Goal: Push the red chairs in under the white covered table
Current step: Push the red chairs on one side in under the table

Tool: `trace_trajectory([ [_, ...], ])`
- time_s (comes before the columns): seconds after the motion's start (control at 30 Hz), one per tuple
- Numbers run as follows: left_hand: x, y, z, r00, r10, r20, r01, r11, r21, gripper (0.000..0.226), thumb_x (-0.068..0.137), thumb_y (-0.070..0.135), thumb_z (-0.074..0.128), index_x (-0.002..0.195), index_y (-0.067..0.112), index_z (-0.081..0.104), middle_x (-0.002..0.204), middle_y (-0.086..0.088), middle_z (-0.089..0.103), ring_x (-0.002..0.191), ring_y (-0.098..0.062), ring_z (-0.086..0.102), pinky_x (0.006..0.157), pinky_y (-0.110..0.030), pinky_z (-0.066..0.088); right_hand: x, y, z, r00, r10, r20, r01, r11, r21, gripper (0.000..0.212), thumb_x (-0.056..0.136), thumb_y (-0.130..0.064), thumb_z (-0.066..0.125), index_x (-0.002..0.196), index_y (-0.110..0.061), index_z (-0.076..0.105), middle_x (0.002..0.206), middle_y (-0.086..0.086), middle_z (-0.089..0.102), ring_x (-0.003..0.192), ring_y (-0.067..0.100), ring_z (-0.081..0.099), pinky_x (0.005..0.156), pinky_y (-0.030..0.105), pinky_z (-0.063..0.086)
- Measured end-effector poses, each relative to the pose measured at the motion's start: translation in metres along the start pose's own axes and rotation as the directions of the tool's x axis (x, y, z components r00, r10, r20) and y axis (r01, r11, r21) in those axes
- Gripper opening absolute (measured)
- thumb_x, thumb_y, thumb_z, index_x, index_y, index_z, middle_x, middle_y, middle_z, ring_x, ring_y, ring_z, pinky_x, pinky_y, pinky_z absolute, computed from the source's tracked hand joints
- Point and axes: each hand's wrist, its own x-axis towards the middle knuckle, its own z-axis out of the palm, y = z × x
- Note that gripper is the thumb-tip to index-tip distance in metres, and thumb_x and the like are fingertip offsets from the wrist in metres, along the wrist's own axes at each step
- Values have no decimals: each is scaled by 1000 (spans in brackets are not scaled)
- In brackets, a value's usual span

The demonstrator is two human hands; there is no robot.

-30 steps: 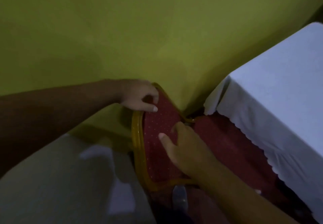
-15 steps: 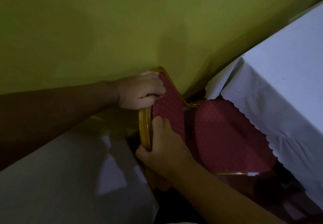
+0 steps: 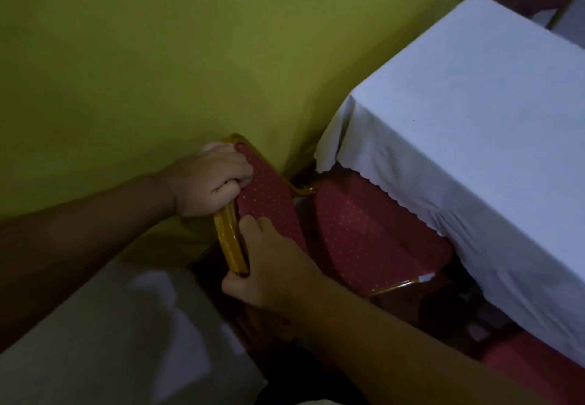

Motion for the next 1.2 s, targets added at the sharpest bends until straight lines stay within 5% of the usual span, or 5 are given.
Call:
trace_trajectory([
  [0.5, -19, 147, 49, 981, -174, 81, 174, 985, 9, 29, 100, 47, 35, 85, 28, 50, 84, 15, 45, 84, -8, 39, 84, -35, 28, -138, 69, -28, 970, -163, 181, 166, 986, -1, 52, 82, -41, 75, 99, -38, 26, 108, -3, 44, 88, 25, 55, 76, 45, 53],
  [0.73, -13, 182, 47, 952, 108, 285, -74, 989, -128, 48, 91, 73, 38, 97, 26, 49, 96, 10, 47, 89, -13, 44, 87, -39, 39, -192, 94, -39, 982, -83, 167, 83, 997, 10, 46, 76, -37, 79, 95, -32, 38, 101, -12, 45, 83, 14, 53, 69, 39, 48],
  [0.87, 9, 197, 59, 946, 187, 264, -171, 982, -82, 49, 90, 77, 40, 94, 28, 47, 93, 12, 49, 86, -12, 47, 78, -39, 41, -213, 107, -61, 986, -8, 164, 25, 995, -102, 42, 78, -45, 77, 94, -42, 37, 106, -20, 39, 83, -6, 39, 64, 18, 30],
  [1.03, 43, 215, 70, 973, 132, 189, -107, 985, -134, 54, 86, 83, 36, 89, 30, 44, 89, 13, 48, 87, -10, 45, 80, -39, 39, -239, 117, -69, 969, 248, -23, -248, 969, 4, 32, 76, -43, 67, 96, -40, 42, 105, -16, 41, 89, 7, 52, 79, 44, 54],
  [1.2, 68, 223, 77, 982, 98, 160, -69, 982, -175, 53, 83, 84, 37, 83, 31, 44, 79, 12, 51, 76, -9, 48, 80, -40, 41, -246, 115, -40, 823, 382, -420, -421, 907, -2, 48, 80, -85, 54, 94, -41, 43, 101, -19, 43, 85, -1, 54, 61, 24, 43],
])
